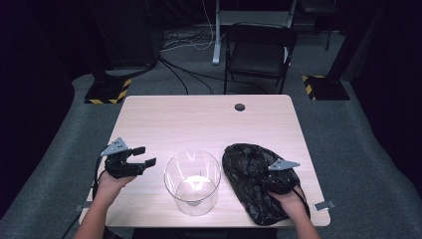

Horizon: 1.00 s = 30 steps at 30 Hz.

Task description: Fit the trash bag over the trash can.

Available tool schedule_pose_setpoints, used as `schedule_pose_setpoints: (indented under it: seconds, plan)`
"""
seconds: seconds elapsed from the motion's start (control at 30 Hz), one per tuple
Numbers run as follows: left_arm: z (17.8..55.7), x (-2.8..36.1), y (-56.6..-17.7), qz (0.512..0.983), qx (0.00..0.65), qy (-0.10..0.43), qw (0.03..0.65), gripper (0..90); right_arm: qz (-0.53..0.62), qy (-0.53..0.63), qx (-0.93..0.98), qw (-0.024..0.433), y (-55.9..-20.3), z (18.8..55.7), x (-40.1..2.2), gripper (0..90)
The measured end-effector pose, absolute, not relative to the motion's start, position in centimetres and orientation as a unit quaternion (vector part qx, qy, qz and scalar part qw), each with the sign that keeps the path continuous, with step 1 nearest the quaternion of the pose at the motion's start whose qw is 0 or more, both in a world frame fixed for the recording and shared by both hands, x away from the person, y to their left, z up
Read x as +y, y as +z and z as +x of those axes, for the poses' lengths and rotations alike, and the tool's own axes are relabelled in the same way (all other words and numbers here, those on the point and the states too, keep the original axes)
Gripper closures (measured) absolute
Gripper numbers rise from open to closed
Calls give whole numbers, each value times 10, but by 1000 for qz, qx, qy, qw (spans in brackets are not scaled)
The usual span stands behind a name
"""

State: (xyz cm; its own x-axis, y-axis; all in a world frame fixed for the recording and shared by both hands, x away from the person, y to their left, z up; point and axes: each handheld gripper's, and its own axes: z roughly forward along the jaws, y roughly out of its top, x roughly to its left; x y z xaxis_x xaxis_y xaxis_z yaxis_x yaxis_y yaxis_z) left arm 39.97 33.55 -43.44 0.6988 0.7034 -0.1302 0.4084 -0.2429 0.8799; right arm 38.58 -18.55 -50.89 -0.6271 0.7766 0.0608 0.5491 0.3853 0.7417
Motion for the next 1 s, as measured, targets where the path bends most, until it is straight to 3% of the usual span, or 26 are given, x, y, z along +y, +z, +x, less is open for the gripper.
schedule_pose_setpoints:
  seconds: [1.0]
  plan:
    - [394, 330, -426, 771, 349, 150, 510, 284, 376, 443, 799, 153, -451, 362, -211, 636]
